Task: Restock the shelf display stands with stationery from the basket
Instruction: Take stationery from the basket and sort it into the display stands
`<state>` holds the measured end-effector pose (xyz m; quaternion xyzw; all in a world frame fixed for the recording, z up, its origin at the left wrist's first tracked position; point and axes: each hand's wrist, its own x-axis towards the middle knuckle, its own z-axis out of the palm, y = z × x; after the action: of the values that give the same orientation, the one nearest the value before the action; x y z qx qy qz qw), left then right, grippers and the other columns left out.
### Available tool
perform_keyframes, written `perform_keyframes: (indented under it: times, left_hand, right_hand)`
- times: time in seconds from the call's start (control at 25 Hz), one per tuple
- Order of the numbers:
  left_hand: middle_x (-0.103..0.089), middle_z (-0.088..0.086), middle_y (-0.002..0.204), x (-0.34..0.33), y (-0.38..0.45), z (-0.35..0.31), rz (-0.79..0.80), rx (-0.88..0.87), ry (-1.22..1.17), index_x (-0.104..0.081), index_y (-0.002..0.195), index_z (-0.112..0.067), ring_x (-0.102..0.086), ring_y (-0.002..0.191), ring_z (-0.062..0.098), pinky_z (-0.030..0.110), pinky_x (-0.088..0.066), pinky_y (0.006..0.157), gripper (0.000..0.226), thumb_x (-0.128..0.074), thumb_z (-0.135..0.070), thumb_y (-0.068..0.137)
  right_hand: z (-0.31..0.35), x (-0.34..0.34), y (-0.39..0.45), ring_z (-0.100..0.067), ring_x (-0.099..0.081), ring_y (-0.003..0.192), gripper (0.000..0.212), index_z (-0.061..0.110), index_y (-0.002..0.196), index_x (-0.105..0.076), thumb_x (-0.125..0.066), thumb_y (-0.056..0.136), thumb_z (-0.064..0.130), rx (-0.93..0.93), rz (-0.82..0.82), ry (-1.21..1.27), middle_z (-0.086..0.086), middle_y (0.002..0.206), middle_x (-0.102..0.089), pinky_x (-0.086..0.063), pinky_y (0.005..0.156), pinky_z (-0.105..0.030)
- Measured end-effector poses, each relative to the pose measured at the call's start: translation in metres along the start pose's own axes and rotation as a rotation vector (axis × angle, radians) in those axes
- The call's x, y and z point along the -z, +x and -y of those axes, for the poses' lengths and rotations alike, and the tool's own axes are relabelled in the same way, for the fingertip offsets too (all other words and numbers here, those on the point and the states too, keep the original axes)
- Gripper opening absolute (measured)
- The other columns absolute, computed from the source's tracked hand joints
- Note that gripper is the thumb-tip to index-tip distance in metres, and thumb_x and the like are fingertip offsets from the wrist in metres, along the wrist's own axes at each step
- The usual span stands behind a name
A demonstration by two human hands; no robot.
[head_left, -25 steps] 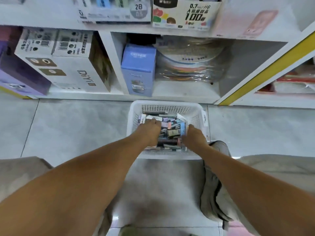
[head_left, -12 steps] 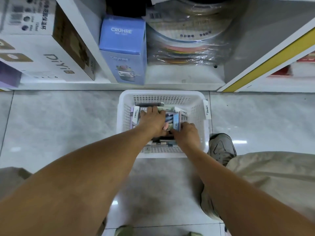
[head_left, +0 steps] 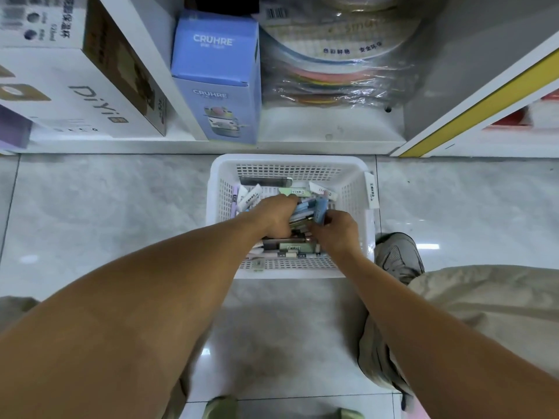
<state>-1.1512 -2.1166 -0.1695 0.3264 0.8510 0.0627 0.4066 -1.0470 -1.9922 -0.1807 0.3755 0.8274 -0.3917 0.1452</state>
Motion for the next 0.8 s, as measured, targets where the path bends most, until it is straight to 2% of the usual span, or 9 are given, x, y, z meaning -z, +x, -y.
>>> perform_keyframes:
  times: [0.12, 0.2, 0.28, 0.4, 0.48, 0.56, 0.6, 0.72, 0.8]
  left_hand:
    - [-0.062, 0.009, 0.108, 0.006, -0.002, 0.009, -0.027, -0.003, -0.139, -0.050, 0.123, -0.011, -0.058, 0.089, 0.024, 0.033, -0.049, 0.076, 0.049, -0.072, -0.012, 0.079]
    - [-0.063, 0.010, 0.109, 0.015, -0.004, 0.013, -0.061, -0.019, -0.210, -0.050, 0.123, -0.010, -0.061, 0.094, 0.026, 0.037, -0.053, 0.083, 0.049, -0.073, -0.014, 0.080]
    - [-0.064, 0.006, 0.104, 0.026, -0.010, 0.014, -0.101, -0.018, -0.295, -0.055, 0.115, -0.013, -0.063, 0.091, 0.023, 0.035, -0.054, 0.081, 0.043, -0.076, -0.015, 0.077]
    - [-0.066, 0.003, 0.098, 0.044, -0.024, 0.012, -0.135, -0.011, -0.452, -0.058, 0.113, -0.016, -0.065, 0.085, 0.018, 0.030, -0.055, 0.073, 0.044, -0.077, -0.010, 0.074]
    - [-0.065, 0.005, 0.090, 0.055, -0.037, 0.006, -0.160, -0.032, -0.572, -0.058, 0.109, -0.016, -0.066, 0.073, 0.016, 0.029, -0.055, 0.060, 0.041, -0.073, -0.005, 0.073]
    - [-0.062, 0.004, 0.077, 0.069, -0.052, -0.002, -0.202, -0.042, -0.682, -0.058, 0.104, -0.016, -0.061, 0.054, 0.009, 0.025, -0.047, 0.045, 0.037, -0.070, 0.000, 0.073]
    - [-0.061, 0.004, 0.075, 0.076, -0.061, -0.008, -0.221, -0.051, -0.730, -0.059, 0.102, -0.015, -0.060, 0.050, 0.008, 0.023, -0.045, 0.042, 0.036, -0.069, 0.001, 0.073]
    - [-0.060, 0.006, 0.074, 0.099, -0.089, -0.029, -0.244, -0.098, -0.851, -0.060, 0.097, -0.014, -0.060, 0.057, 0.016, 0.030, -0.047, 0.047, 0.033, -0.070, 0.005, 0.072]
    - [-0.060, 0.010, 0.078, 0.113, -0.108, -0.043, -0.269, -0.115, -0.934, -0.061, 0.096, -0.011, -0.061, 0.067, 0.022, 0.041, -0.051, 0.057, 0.033, -0.070, 0.008, 0.070]
  right_hand:
    - [-0.002, 0.006, 0.004, -0.019, -0.065, 0.068, 0.009, 0.016, 0.085, -0.063, -0.069, 0.085, 0.023, -0.038, -0.050, -0.023, -0.001, 0.078, -0.068, -0.042, 0.049, -0.025]
    - [0.001, 0.008, 0.004, -0.019, -0.063, 0.073, 0.018, 0.011, 0.101, -0.062, -0.068, 0.088, 0.022, -0.061, -0.005, -0.064, -0.004, 0.090, -0.066, -0.044, 0.052, -0.025]
    - [0.008, 0.009, 0.000, -0.018, -0.059, 0.073, 0.025, 0.009, 0.110, -0.057, -0.065, 0.090, 0.021, -0.072, 0.008, -0.108, -0.005, 0.095, -0.061, -0.044, 0.055, -0.026]
    - [0.021, 0.017, -0.008, -0.028, -0.060, 0.092, 0.027, 0.006, 0.116, -0.055, -0.059, 0.089, 0.012, 0.019, -0.017, -0.192, -0.010, 0.108, -0.061, -0.055, 0.076, -0.039]
    - [0.030, 0.028, -0.012, -0.030, -0.060, 0.103, 0.030, 0.006, 0.118, -0.057, -0.061, 0.089, 0.007, 0.087, 0.003, -0.171, -0.011, 0.115, -0.062, -0.054, 0.086, -0.039]
    - [0.041, 0.043, -0.020, -0.026, -0.060, 0.106, 0.034, 0.007, 0.123, -0.060, -0.063, 0.089, 0.006, 0.150, 0.035, -0.119, -0.009, 0.118, -0.064, -0.049, 0.083, -0.030]
    - [0.048, 0.051, -0.026, -0.025, -0.061, 0.104, 0.033, 0.008, 0.122, -0.061, -0.061, 0.089, 0.006, 0.174, 0.054, -0.094, -0.009, 0.117, -0.065, -0.048, 0.082, -0.028]
    - [0.072, 0.079, -0.052, -0.023, -0.069, 0.087, 0.024, 0.008, 0.109, -0.069, -0.060, 0.086, 0.003, 0.204, 0.225, 0.096, -0.017, 0.103, -0.072, -0.057, 0.073, -0.034]
    - [0.091, 0.104, -0.068, -0.020, -0.070, 0.080, 0.022, 0.008, 0.102, -0.070, -0.065, 0.082, -0.001, 0.169, 0.431, 0.269, -0.019, 0.099, -0.074, -0.054, 0.063, -0.029]
